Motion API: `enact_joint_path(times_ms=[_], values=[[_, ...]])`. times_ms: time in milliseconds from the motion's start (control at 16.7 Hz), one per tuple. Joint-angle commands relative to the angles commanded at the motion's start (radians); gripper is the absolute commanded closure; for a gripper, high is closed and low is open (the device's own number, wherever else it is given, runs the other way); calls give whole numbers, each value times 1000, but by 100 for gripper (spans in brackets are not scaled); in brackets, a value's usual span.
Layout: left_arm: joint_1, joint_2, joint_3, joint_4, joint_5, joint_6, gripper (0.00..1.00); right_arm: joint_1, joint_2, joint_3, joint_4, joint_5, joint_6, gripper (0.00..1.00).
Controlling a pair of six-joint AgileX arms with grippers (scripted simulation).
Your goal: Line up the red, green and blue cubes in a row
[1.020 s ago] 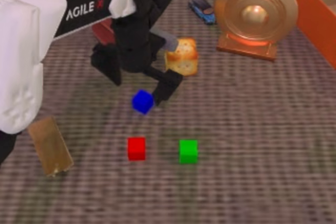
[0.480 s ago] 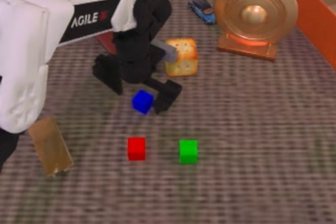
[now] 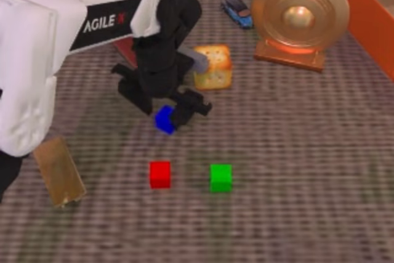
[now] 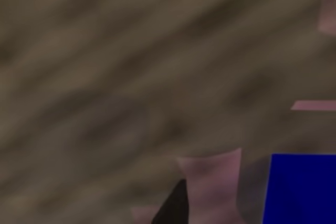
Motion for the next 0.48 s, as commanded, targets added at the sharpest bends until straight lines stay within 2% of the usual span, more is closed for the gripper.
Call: enact_joint_path(times_ms=[240,480], values=[[0,0,0,0,0,0,98,0,0,0,0,0,0,0],[0,0,0,0,0,0,100,0,0,0,0,0,0,0]])
